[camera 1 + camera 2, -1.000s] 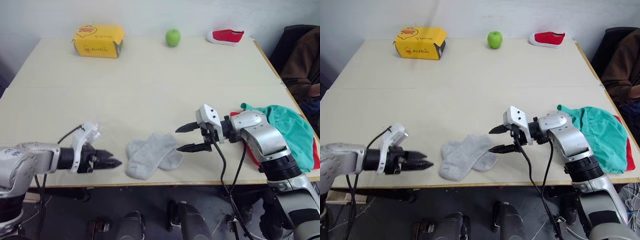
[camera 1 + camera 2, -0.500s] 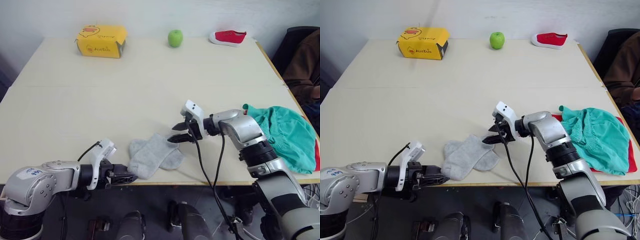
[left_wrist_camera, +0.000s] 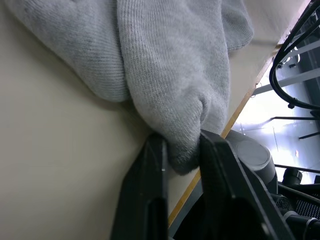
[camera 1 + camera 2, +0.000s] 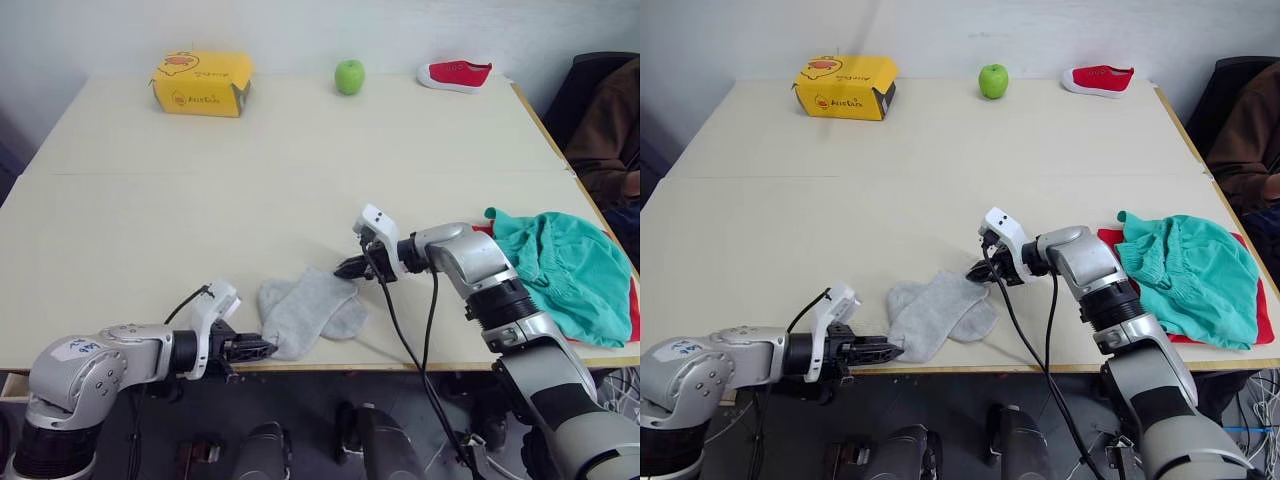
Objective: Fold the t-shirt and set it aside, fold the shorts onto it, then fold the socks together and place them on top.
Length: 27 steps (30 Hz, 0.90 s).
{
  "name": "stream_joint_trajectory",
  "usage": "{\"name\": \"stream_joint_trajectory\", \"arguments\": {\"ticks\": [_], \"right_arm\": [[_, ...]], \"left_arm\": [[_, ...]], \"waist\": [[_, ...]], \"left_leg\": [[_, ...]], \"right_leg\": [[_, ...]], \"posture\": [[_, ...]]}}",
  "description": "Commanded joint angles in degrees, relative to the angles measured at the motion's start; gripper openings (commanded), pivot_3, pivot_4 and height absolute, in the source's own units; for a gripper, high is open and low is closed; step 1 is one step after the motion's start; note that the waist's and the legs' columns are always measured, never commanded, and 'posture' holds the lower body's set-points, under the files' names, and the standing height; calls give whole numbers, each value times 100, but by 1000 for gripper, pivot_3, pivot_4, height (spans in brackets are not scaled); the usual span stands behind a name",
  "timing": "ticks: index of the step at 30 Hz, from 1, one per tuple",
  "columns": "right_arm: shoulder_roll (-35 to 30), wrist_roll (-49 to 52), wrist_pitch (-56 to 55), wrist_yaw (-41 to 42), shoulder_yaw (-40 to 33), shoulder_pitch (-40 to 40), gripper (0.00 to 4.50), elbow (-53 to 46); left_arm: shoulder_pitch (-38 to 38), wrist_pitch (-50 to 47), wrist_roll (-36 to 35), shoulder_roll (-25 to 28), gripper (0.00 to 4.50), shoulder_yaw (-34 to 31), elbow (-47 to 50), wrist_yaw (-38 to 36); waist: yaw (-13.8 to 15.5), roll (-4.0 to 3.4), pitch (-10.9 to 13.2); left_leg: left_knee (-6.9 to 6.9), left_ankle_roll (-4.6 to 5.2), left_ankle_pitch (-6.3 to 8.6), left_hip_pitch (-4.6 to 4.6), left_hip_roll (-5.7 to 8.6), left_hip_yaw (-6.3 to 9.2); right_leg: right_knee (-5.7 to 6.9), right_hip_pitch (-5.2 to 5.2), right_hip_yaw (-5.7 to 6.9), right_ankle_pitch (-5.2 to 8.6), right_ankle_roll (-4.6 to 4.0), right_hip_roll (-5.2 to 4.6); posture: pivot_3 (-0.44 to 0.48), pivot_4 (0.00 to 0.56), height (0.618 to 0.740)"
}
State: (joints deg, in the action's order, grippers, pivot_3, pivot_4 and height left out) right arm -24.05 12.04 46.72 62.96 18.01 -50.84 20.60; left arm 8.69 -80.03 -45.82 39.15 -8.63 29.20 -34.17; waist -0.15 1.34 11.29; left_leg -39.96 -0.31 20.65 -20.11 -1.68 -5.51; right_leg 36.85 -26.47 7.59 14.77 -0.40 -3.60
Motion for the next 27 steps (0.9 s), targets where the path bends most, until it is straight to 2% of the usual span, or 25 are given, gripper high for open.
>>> {"name": "stream_joint_trajectory", "arguments": {"ticks": [1, 6, 11, 15, 18, 22, 27], "right_arm": [[-50, 53, 23, 19, -95, -28, 0, -169], [-200, 183, 122, 7, -324, -32, 0, -489], [-455, 524, 630, -83, -685, 103, 0, -1225], [-609, 811, 1084, -304, -987, 379, 0, -1859], [-737, 1120, 1604, -610, -1322, 807, 0, -2693], [-496, 1605, 2393, -1341, -1960, 1598, 0, -3991], [235, 1844, 2575, -2366, -2411, 2701, 0, -5295]], "left_arm": [[-43, -106, -165, -66, 62, 20, 16, 17], [180, -577, -723, -46, 62, -477, 112, -78], [680, -991, -1165, 395, 62, -927, -49, -269], [1062, -1098, -1277, 850, 62, -862, -309, -493], [1410, -704, -1031, 1371, 62, -465, -748, -883], [2004, 522, -100, 2152, 62, 932, -1628, -1977], [3014, 1778, 1112, 2122, 62, 2476, -2721, -3078]], "waist": [[0, 0, 0], [-3, 0, 1], [0, 0, 1], [2, 0, 1], [4, 0, 1], [15, -1, 1], [17, -1, 1]], "left_leg": [[0, 0, 0, 0, 0, 0], [1, 0, 0, -3, -1, 0], [0, -1, 0, -5, -1, 2], [4, -2, 1, -5, -2, 3], [7, -3, 1, -5, -2, 3], [12, -6, 1, -6, -1, 2], [24, -9, 1, -5, 0, -4]], "right_leg": [[-1, 0, 0, 0, 0, 0], [-1, -3, 0, 0, 0, 1], [-7, -5, 1, 0, 0, 1], [-6, -5, 2, 0, 0, 4], [-8, -6, 3, 0, 0, 4], [-30, -9, 3, 0, 0, 6], [-35, -12, 1, 1, 0, 9]], "posture": [[0, 150, 740], [0, 150, 740], [0, 150, 740], [0, 150, 740], [0, 150, 740], [0, 150, 740], [0, 150, 740]]}}
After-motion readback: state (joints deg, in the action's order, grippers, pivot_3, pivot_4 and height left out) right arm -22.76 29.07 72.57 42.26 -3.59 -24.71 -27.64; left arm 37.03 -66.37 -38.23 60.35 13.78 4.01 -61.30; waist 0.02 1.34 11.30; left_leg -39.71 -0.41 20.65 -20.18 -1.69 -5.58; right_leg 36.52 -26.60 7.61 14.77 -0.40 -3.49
